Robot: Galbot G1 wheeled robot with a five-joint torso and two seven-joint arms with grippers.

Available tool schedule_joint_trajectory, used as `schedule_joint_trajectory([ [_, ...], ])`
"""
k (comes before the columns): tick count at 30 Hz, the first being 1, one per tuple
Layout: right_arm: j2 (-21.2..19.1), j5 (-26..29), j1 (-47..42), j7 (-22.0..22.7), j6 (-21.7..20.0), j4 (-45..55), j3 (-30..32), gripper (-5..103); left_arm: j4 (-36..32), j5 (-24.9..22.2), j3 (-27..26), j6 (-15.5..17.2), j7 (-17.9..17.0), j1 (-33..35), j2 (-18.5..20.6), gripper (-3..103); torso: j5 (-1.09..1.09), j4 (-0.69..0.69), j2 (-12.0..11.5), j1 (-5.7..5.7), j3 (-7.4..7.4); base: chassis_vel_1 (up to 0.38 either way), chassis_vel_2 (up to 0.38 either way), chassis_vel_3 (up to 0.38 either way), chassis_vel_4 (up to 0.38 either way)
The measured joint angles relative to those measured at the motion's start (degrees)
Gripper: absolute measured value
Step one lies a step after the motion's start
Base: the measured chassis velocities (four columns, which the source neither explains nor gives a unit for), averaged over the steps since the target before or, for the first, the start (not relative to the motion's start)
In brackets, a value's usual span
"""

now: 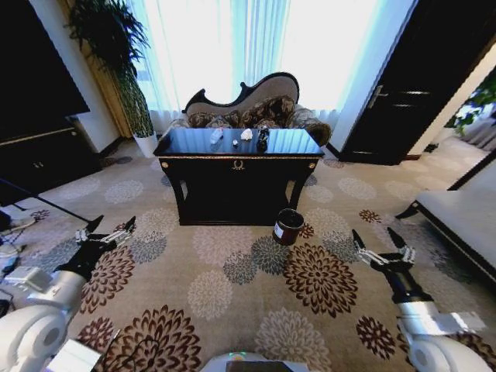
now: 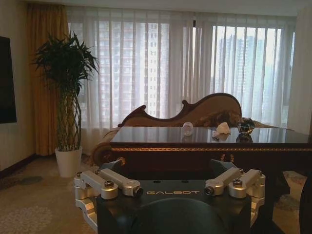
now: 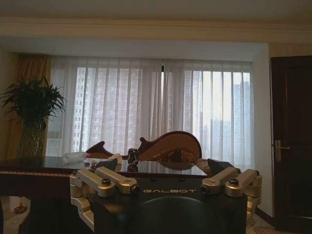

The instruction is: Move to the front of the table and place the trash on the table into the trash bin.

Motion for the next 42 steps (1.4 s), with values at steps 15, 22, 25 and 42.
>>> schedule_joint_trajectory([
  [15, -0.22, -0.47, 0.24, -0.06, -0.08, -0.26, -0.25, 100, 0.14, 0.16, 1.02, 0.48, -0.31, -0.77, 0.32, 100, 0.00, 0.00, 0.01, -0.01, -0.01, -0.015, 0.017, 0.018, -0.016],
  [22, -0.15, -0.48, 0.32, -0.08, -0.08, -0.27, -0.27, 100, 0.41, 0.23, 1.24, 0.53, -0.32, -1.11, 0.64, 100, 0.00, -0.01, 0.00, -0.01, 0.00, -0.160, 0.142, 0.149, -0.159],
  [25, -0.15, -0.48, 0.31, -0.08, -0.08, -0.31, -0.27, 100, 0.47, 0.29, 1.42, 0.53, -0.32, -1.11, 0.61, 100, 0.00, -0.01, 0.01, -0.01, 0.00, -0.219, 0.231, 0.209, -0.209],
  [42, -0.97, -0.89, 0.77, -0.12, -0.56, 0.23, -1.07, 100, -0.07, 1.80, 3.09, 0.66, -0.30, -1.75, -0.56, 100, 0.00, 0.00, -0.02, 0.06, 0.02, -0.303, 0.311, 0.310, -0.303],
])
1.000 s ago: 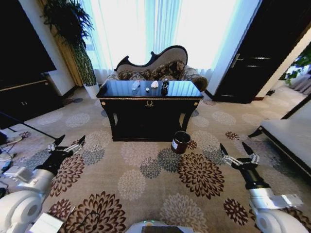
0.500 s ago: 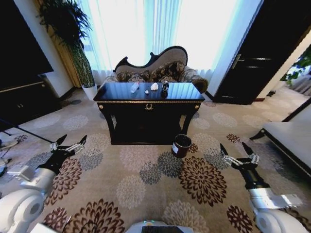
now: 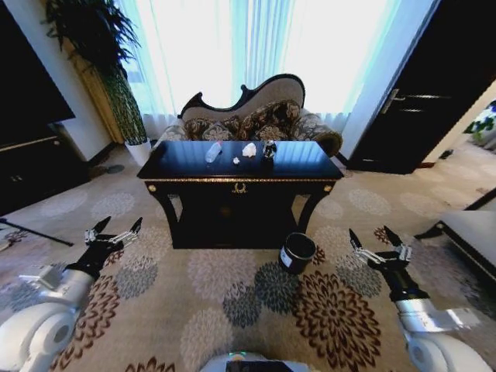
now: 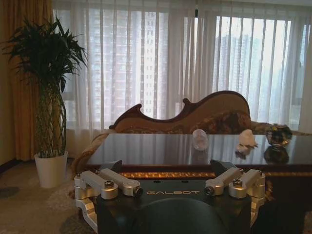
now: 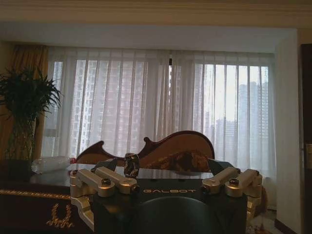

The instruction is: Move to the front of the table and place the trash on the table into the trash bin.

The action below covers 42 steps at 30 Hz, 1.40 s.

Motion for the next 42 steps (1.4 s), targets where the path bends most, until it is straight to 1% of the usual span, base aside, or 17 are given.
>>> schedule_joint_trajectory([
  [3, 0.13, -0.28, -0.03, 0.00, -0.02, -0.01, -0.08, 100, -0.02, 0.01, -0.08, 0.00, 0.01, 0.22, -0.06, 100, 0.00, -0.01, 0.03, -0.08, -0.03, -0.269, 0.294, 0.268, -0.276],
  [4, 0.17, -0.31, -0.05, 0.00, -0.01, -0.01, -0.12, 100, -0.02, 0.01, -0.10, -0.01, 0.01, 0.28, -0.09, 100, 0.02, 0.02, 0.04, -0.09, -0.03, -0.209, 0.228, 0.246, -0.235],
  [11, 0.42, -0.42, -0.25, 0.00, 0.17, -0.02, -0.14, 100, -0.02, 0.26, 0.60, 0.00, 0.03, -0.26, -0.26, 100, 0.01, -0.01, 0.04, -0.09, -0.03, -0.212, 0.199, 0.215, -0.196],
  [23, 0.52, -0.46, -0.35, 0.00, 0.38, -0.16, -0.21, 100, 0.22, 0.79, 0.90, -0.06, 0.15, 0.42, -0.38, 100, 0.01, 0.00, 0.01, -0.05, -0.01, -0.253, 0.265, 0.259, -0.266],
  [28, 0.43, -0.18, -0.09, 0.12, 0.58, -0.09, -0.21, 100, 0.59, 0.64, 0.77, 0.00, 0.14, -0.70, -0.35, 100, 0.00, -0.01, 0.01, -0.04, -0.02, -0.225, 0.214, 0.232, -0.218],
  [32, 0.58, 0.30, -0.26, 0.16, 0.70, 0.07, -0.27, 100, 0.76, 0.61, 0.77, 0.08, 0.13, -0.96, 0.08, 100, 0.01, 0.00, 0.02, -0.05, -0.02, -0.183, 0.166, 0.168, -0.184],
  [35, 0.92, 2.58, -0.48, 0.29, 0.72, 0.46, -0.53, 100, 0.82, 0.86, 1.19, 0.24, 0.14, -1.19, 0.48, 100, 0.00, 0.00, 0.01, -0.04, -0.01, -0.128, 0.118, 0.128, -0.141],
  [38, 1.01, 2.76, -0.56, 0.22, 0.91, 0.47, -0.56, 100, 0.83, 1.00, 1.64, 0.33, 0.17, -1.58, 0.80, 100, 0.00, 0.00, 0.01, -0.02, -0.01, -0.085, 0.064, 0.035, -0.079],
  [41, 1.08, 2.50, -0.67, -0.24, 1.65, 0.39, -0.52, 100, 1.16, 1.22, 2.87, 0.49, 0.74, -2.83, 2.69, 100, 0.00, 0.00, 0.01, -0.07, -0.02, 0.000, 0.000, 0.000, 0.000],
  [42, 1.08, 2.50, -0.67, -0.24, 1.65, 0.39, -0.52, 100, 1.16, 1.22, 2.87, 0.49, 0.74, -2.83, 2.69, 100, 0.00, 0.00, 0.01, -0.07, -0.02, 0.000, 0.000, 0.000, 0.000],
])
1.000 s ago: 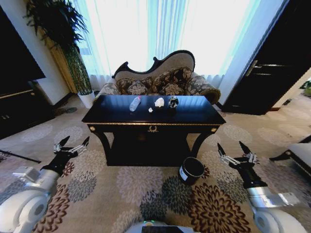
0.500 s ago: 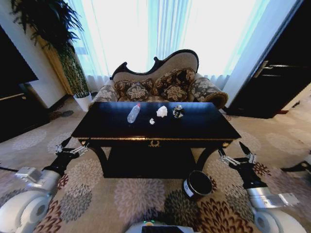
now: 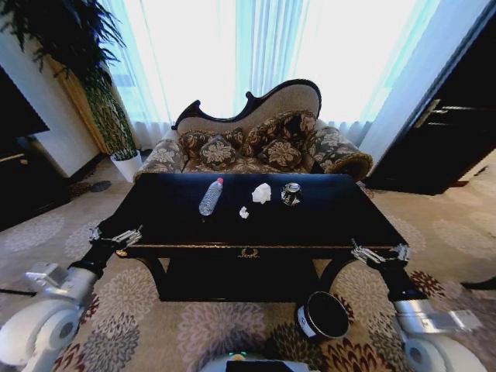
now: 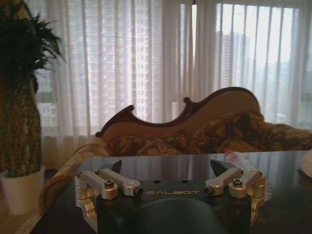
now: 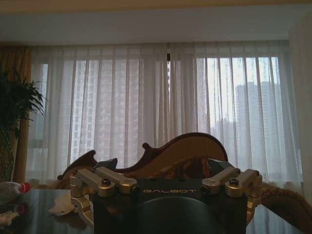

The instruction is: Move to the front of the table and place the trash on the table into the trash bin.

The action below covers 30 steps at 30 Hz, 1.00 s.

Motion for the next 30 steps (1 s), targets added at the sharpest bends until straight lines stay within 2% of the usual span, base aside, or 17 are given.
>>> schedule_joint_trajectory([
  [4, -0.12, 0.06, 0.04, -0.08, 0.42, -0.38, 0.26, 100, 2.55, -0.05, 2.26, 0.00, -0.13, -2.83, 3.28, 100, 0.00, -0.02, 0.03, -0.05, -0.02, 0.000, 0.000, 0.000, 0.000],
  [15, -1.87, 0.30, 2.12, 0.13, -0.60, -1.20, -1.76, 100, 4.81, 1.00, 8.10, 0.29, -1.42, -6.84, 8.31, 100, 0.00, 0.01, 0.01, 0.01, 0.00, 0.000, 0.000, 0.000, 0.000],
  [18, -2.15, 0.37, 2.20, 0.12, -0.72, -1.40, -1.94, 100, 6.98, 0.26, 13.63, 0.21, -2.31, -11.84, 12.25, 100, 0.00, 0.00, 0.01, 0.00, 0.00, 0.000, 0.000, 0.000, 0.000],
  [20, -2.06, 0.38, 2.21, 0.12, -0.72, -1.40, -1.93, 100, 7.34, 0.18, 14.91, 0.31, -2.52, -12.94, 12.70, 100, 0.00, -0.01, 0.01, 0.00, 0.00, 0.000, 0.000, 0.000, 0.000],
  [23, -1.51, 0.44, 2.18, 0.12, -0.79, -1.01, -1.92, 100, 9.57, -0.28, 23.27, 1.12, -4.04, -20.31, 14.06, 100, -0.01, -0.01, 0.01, 0.01, 0.00, 0.000, 0.000, 0.000, 0.000],
  [25, -1.47, 0.45, 2.17, 0.12, -0.80, -0.94, -1.92, 100, 10.00, -0.34, 24.76, 1.25, -4.31, -21.74, 14.18, 100, -0.01, -0.01, 0.00, 0.01, 0.01, 0.000, 0.000, 0.000, 0.000],
  [28, -1.41, 0.46, 2.30, 0.12, -1.17, -0.55, -1.88, 100, 11.83, -0.56, 31.39, 1.92, -5.45, -28.41, 14.53, 100, 0.00, -0.01, 0.01, 0.01, 0.00, 0.000, 0.000, 0.000, 0.000],
  [30, -1.40, 0.46, 2.34, 0.12, -1.24, -0.52, -1.87, 100, 12.04, -0.61, 32.21, 2.00, -5.55, -29.25, 14.54, 100, 0.00, -0.01, 0.00, 0.01, 0.00, 0.000, 0.000, 0.000, 0.000],
])
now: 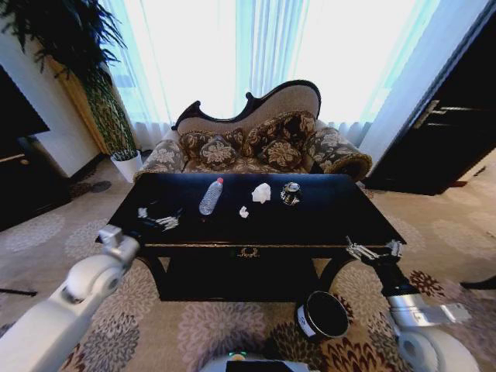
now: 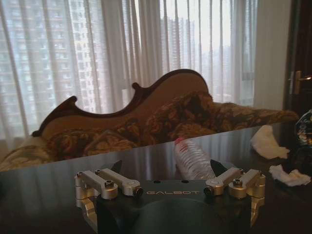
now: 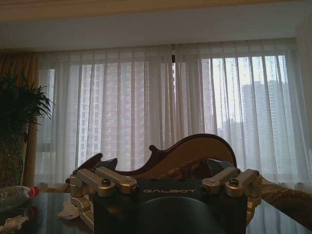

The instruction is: Move to the front of the table and place the trash on the table into the trash bin.

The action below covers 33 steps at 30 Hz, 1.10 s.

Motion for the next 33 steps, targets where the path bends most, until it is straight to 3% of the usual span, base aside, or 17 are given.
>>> schedule_joint_trajectory([
  [12, 0.08, -0.44, 0.22, 0.05, -0.58, -0.32, -0.07, 100, 5.22, 0.91, 15.03, -0.17, -2.22, -11.40, -1.22, 100, 0.00, 0.00, 0.00, 0.00, 0.00, 0.000, 0.000, 0.000, 0.000],
  [33, 0.39, -0.85, -0.24, 0.09, -1.18, 0.37, 0.41, 100, 12.85, 6.43, 21.57, -3.52, -0.67, -16.58, -7.73, 100, 0.00, 0.01, 0.00, 0.00, -0.01, 0.000, 0.000, 0.000, 0.000],
])
